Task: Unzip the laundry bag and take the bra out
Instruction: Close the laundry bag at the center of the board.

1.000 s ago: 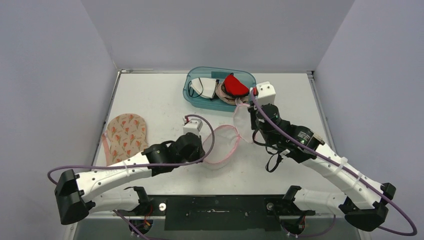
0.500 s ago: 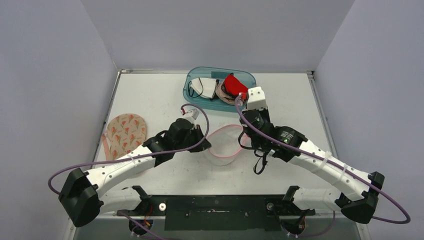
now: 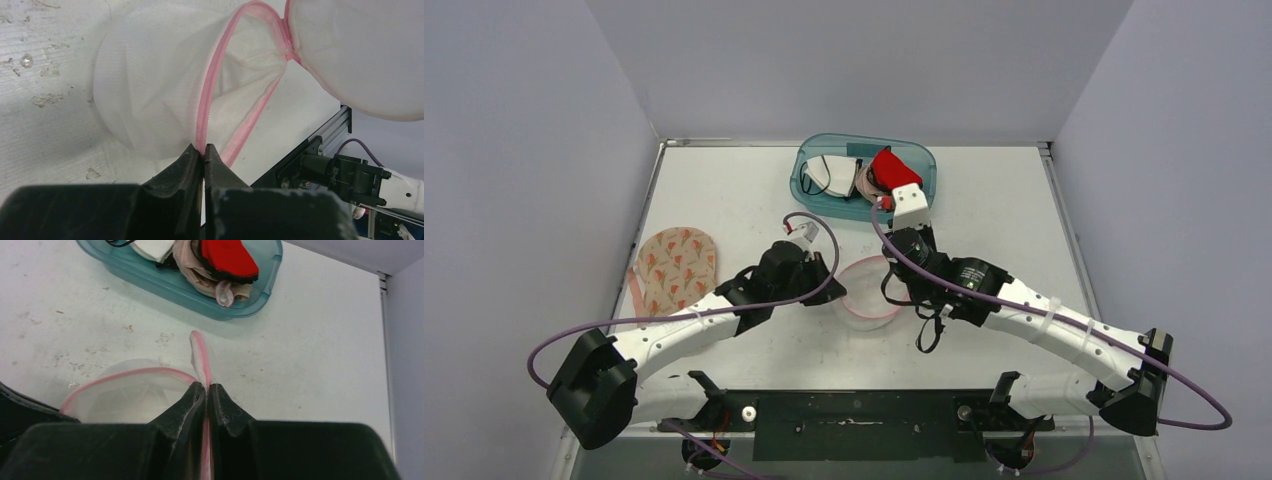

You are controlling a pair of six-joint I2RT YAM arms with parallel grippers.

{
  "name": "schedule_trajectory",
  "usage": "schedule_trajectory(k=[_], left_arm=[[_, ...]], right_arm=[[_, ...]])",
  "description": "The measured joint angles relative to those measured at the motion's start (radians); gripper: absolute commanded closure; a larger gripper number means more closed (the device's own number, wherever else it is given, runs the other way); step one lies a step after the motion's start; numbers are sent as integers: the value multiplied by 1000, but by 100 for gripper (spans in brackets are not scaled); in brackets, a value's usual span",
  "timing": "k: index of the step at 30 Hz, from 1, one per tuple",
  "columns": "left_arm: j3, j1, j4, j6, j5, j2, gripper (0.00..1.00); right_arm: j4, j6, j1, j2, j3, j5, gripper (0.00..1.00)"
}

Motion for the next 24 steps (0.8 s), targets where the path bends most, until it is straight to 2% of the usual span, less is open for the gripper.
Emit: schedule_trajectory(k=[8, 18, 24], left_arm=[[-75, 29, 50, 0, 7, 0, 100], [-154, 44, 95, -5, -2, -8, 100], [-190, 52, 132, -19, -7, -23, 100]], right_arm=[[131, 40, 4, 41, -54, -153, 95], [356, 89, 5, 57, -266, -318, 95], [465, 104, 10, 63, -325, -396, 95]])
